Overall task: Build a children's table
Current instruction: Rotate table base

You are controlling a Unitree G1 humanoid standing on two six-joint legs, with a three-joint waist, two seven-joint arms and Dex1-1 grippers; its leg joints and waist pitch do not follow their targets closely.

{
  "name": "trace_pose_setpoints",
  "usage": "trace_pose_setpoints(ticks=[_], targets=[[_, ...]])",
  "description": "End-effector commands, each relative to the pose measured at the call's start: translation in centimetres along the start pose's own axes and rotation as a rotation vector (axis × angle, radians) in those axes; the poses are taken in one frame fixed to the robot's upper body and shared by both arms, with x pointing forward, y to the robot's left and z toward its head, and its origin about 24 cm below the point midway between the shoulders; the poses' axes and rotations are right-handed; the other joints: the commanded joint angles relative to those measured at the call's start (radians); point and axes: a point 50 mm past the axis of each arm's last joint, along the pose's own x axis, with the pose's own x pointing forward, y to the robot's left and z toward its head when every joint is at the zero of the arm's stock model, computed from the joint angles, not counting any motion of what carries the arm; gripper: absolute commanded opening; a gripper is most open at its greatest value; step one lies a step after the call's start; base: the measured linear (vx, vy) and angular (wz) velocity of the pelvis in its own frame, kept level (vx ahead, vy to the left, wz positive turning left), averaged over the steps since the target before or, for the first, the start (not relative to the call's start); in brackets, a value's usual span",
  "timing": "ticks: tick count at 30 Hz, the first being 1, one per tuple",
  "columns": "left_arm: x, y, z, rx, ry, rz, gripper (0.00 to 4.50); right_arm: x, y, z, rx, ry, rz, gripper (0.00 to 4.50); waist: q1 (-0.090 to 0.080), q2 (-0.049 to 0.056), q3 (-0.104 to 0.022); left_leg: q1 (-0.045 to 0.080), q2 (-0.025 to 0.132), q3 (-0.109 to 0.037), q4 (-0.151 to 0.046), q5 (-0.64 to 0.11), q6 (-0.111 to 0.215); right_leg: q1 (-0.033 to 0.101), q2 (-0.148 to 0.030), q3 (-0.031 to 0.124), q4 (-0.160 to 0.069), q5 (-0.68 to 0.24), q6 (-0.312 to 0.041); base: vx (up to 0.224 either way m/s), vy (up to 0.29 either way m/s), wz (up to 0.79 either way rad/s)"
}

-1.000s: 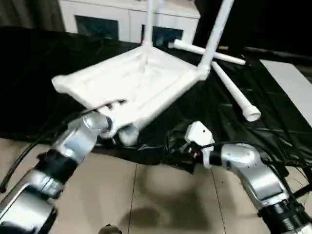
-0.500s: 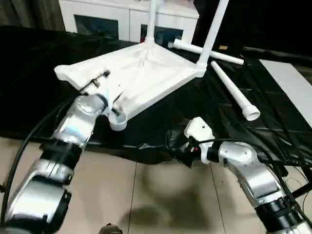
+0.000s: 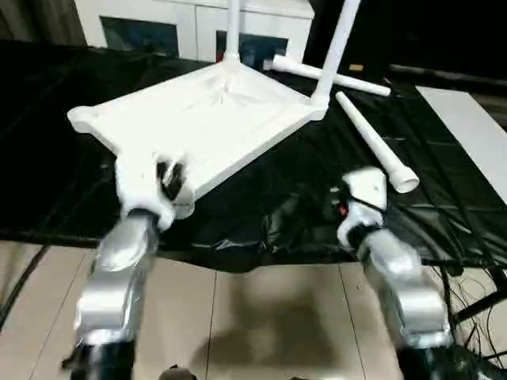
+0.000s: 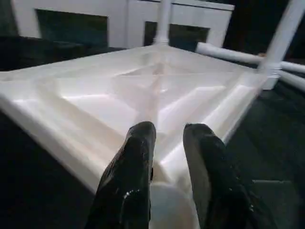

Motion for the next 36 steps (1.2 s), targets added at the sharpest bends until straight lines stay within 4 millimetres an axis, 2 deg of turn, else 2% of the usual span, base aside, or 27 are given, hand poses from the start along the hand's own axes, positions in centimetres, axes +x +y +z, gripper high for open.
trace_pose_setpoints(ticks=[1,7,11,12,13,14,15,16,17,19,20,21,22,23,24,25,26,27,28,29,30,31,32,33,34,35,36], targets=[[-0.2,0.0,0.7,0.016,-0.052,0.001,1.31,-0.2,0.1,0.5,0.045,-0.016,0.011,4.5,-0.005,0.024,-0.058,0.016,0.005,-0.002,-0.078,-0.344,-0.014,0.03,-0.055,0.043,-0.098,-0.333,-0.068,0.0,0.0,0.0],[-0.2,0.2,0.7,-0.005,-0.063,0.041,1.31,0.1,1.2,1.1,0.074,-0.042,0.065,4.5,-0.012,0.028,-0.048,0.058,0.001,-0.011,-0.082,-0.568,-0.021,0.028,-0.047,0.021,-0.132,-0.605,-0.011,0.0,0.0,0.0],[-0.2,-0.4,0.8,-0.06,-0.045,0.009,1.59,0.2,1.5,1.2,0.1,-0.047,0.079,4.5,-0.042,0.039,-0.026,0.128,0.009,-0.023,-0.087,-0.767,0.011,0.044,-0.022,-0.057,-0.174,-0.694,-0.014,0.007,0.006,-0.04],[-0.3,-0.4,0.7,-0.062,-0.046,0.005,1.59,0.2,1.5,1.1,0.099,-0.044,0.083,4.5,-0.052,0.05,-0.016,0.118,0.036,-0.034,-0.126,-0.866,0.013,0.077,-0.013,-0.081,-0.132,-0.621,-0.016,0.027,0.023,-0.18],[-0.3,-0.5,0.7,-0.074,-0.047,-0.002,1.65,0.3,1.6,1.1,0.106,-0.044,0.093,4.5,-0.044,0.056,-0.03,0.084,0.067,-0.044,-0.17,-0.899,0.023,0.144,-0.039,-0.049,-0.014,-0.45,-0.028,0.036,-0.004,-0.25],[-0.2,-0.5,0.7,-0.075,-0.044,0.001,1.84,0.3,1.7,1.1,0.112,-0.04,0.104,4.5,-0.033,0.064,-0.016,0.078,0.073,-0.033,-0.198,-0.944,0.025,0.141,-0.032,-0.048,0.017,-0.413,-0.037,0.0,0.0,0.0],[-0.2,-0.4,0.7,-0.07,-0.043,0.005,1.84,0.4,1.7,1.0,0.107,-0.035,0.104,4.5,-0.041,0.024,-0.009,0.127,0.035,0.005,-0.132,-0.901,0.025,0.088,-0.04,-0.024,-0.073,-0.636,-0.035,0.0,0.0,0.0],[-0.2,-0.5,0.7,-0.069,-0.043,0.003,1.97,0.4,1.7,1.0,0.102,-0.03,0.105,4.5,-0.041,0.024,-0.009,0.127,0.035,0.005,-0.132,-0.901,0.025,0.088,-0.04,-0.024,-0.073,-0.636,-0.035,0.066,-0.088,-0.11],[-0.2,-0.5,0.6,-0.056,-0.038,-0.001,2.03,0.5,1.8,0.9,0.088,-0.024,0.114,4.5,-0.02,-0.01,-0.013,0.134,-0.055,0.033,0.065,-0.477,0.052,0.071,-0.122,0.023,-0.224,-1.129,0.051,0.08,-0.081,-0.14],[-0.2,-0.5,0.6,-0.054,-0.037,0.003,2.13,0.6,1.8,0.9,0.083,-0.021,0.118,4.5,0.027,-0.005,-0.039,0.047,-0.039,-0.003,0.052,-0.255,0.099,0.177,-0.17,0.108,-0.185,-1.041,-0.012,0.157,-0.057,-0.09],[-0.2,-0.5,0.6,-0.054,-0.037,0.003,2.13,0.6,1.8,0.9,0.083,-0.021,0.118,4.5,0.024,-0.007,-0.043,0.049,-0.037,-0.007,0.033,-0.238,0.105,0.177,-0.15,0.105,-0.173,-0.955,-0.049,0.174,-0.013,0.03],[-0.2,-0.4,0.6,-0.054,-0.033,0.011,2.27,0.7,1.8,0.9,0.076,-0.019,0.121,4.5,0.02,0.015,-0.043,0.04,-0.035,-0.015,-0.018,-0.198,0.101,0.187,-0.103,0.07,-0.149,-0.756,-0.12,0.145,-0.002,0.03],[-0.3,-0.4,0.5,-0.054,-0.031,0.012,2.38,0.7,1.9,0.9,0.076,-0.018,0.124,4.5,0.005,0.043,-0.053,0.086,-0.013,-0.033,-0.073,-0.208,0.093,0.161,-0.056,0.018,-0.111,-0.538,-0.157,0.145,-0.002,0.03],[-0.3,-0.3,0.6,-0.051,-0.03,0.014,2.44,0.7,1.9,0.9,0.077,-0.018,0.126,4.5,-0.011,0.047,-0.065,0.141,0.008,-0.057,-0.089,-0.211,0.105,0.126,-0.035,-0.002,-0.074,-0.408,-0.171,0.205,-0.002,0.05],[-0.3,-0.3,0.6,-0.049,-0.029,0.015,2.44,0.7,1.9,0.9,0.079,-0.018,0.128,4.5,-0.076,0.041,-0.081,0.28,0.087,-0.171,-0.106,-0.186,0.267,-0.013,-0.031,-0.026,0.046,-0.187,-0.118,0.126,-0.009,0.05],[-0.3,-0.3,0.6,-0.048,-0.029,0.015,2.45,0.7,1.9,0.9,0.079,-0.018,0.128,4.5,-0.078,0.035,-0.083,0.294,0.101,-0.188,-0.099,-0.153,0.341,-0.039,-0.047,-0.019,0.071,-0.165,-0.08,0.245,-0.03,0.08],[-0.3,-0.2,0.6,-0.04,-0.029,0.016,2.69,0.7,1.9,0.9,0.078,-0.016,0.128,4.5,-0.082,0.031,-0.08,0.289,0.096,-0.182,-0.094,-0.113,0.398,-0.056,-0.062,-0.01,0.076,-0.13,-0.058,0.224,-0.053,0.0],[-0.3,-0.1,0.6,-0.036,-0.029,0.016,2.86,0.8,1.9,0.9,0.072,-0.013,0.134,4.5,-0.066,-0.011,-0.068,0.177,-0.062,-0.058,-0.049,-0.115,0.375,0.054,-0.087,0.046,-0.032,-0.063,-0.115,0.224,-0.053,0.0],[-0.3,-0.1,0.6,-0.03,-0.028,0.017,2.86,0.8,2.0,0.9,0.069,-0.01,0.139,4.5,-0.066,-0.011,-0.068,0.177,-0.062,-0.058,-0.049,-0.115,0.375,0.054,-0.087,0.046,-0.032,-0.063,-0.115,0.211,-0.053,0.01],[-0.3,-0.1,0.6,-0.028,-0.028,0.017,2.86,0.8,2.0,0.8,0.067,-0.009,0.142,4.5,-0.004,-0.029,-0.063,0.052,-0.147,-0.036,0.093,-0.218,0.308,0.215,-0.181,0.201,-0.126,-0.304,-0.232,0.211,0.004,0.22],[-0.3,0.0,0.6,-0.02,-0.028,0.018,2.89,0.7,2.2,0.7,0.046,-0.001,0.152,4.5,0.014,-0.032,-0.07,-0.002,-0.113,-0.067,0.184,-0.184,0.196,0.247,-0.212,0.236,-0.133,-0.333,-0.393,0.321,0.022,0.27],[-0.3,0.0,0.6,-0.02,-0.028,0.018,3.01,0.7,2.2,0.7,0.035,0.001,0.154,4.5,0.017,-0.028,-0.066,-0.064,-0.091,-0.086,0.203,-0.118,0.118,0.273,-0.193,0.216,-0.111,-0.154,-0.474,0.214,0.042,0.22],[-0.3,0.0,0.6,-0.011,-0.028,0.017,3.01,0.7,2.4,0.6,0.031,0.009,0.161,4.5,0.02,-0.024,-0.071,-0.072,-0.084,-0.088,0.192,-0.084,0.094,0.272,-0.177,0.195,-0.108,-0.056,-0.482,0.216,0.029,0.12],[-0.3,0.0,0.6,-0.004,-0.028,0.016,3.28,0.7,2.4,0.5,0.03,0.014,0.166,4.5,0.022,-0.012,-0.061,-0.103,-0.063,-0.081,0.138,0.034,0.17,0.26,-0.181,0.074,-0.133,0.007,-0.423,0.106,0.011,0.07],[-0.2,0.1,0.7,0.0,-0.028,0.015,3.29,0.7,2.5,0.4,0.032,0.016,0.167,4.5,0.019,0.013,-0.072,-0.098,-0.059,-0.073,0.091,0.125,0.249,0.265,-0.163,0.004,-0.147,-0.034,-0.345,0.224,0.023,0.32],[-0.2,0.1,0.8,0.019,-0.032,0.006,3.35,0.7,2.6,0.3,0.035,0.02,0.173,4.5,-0.006,0.101,-0.068,0.024,-0.068,-0.123,-0.043,0.095,0.365,0.235,0.011,-0.135,-0.089,-0.206,-0.121,0.245,0.08,0.5],[-0.1,0.2,0.9,0.028,-0.034,0.003,3.48,0.7,2.6,0.3,0.041,0.017,0.168,4.5,-0.055,0.112,-0.087,0.112,-0.041,-0.276,-0.055,-0.129,0.553,0.112,0.084,-0.113,0.116,-0.345,-0.043,0.245,0.08,0.5]])
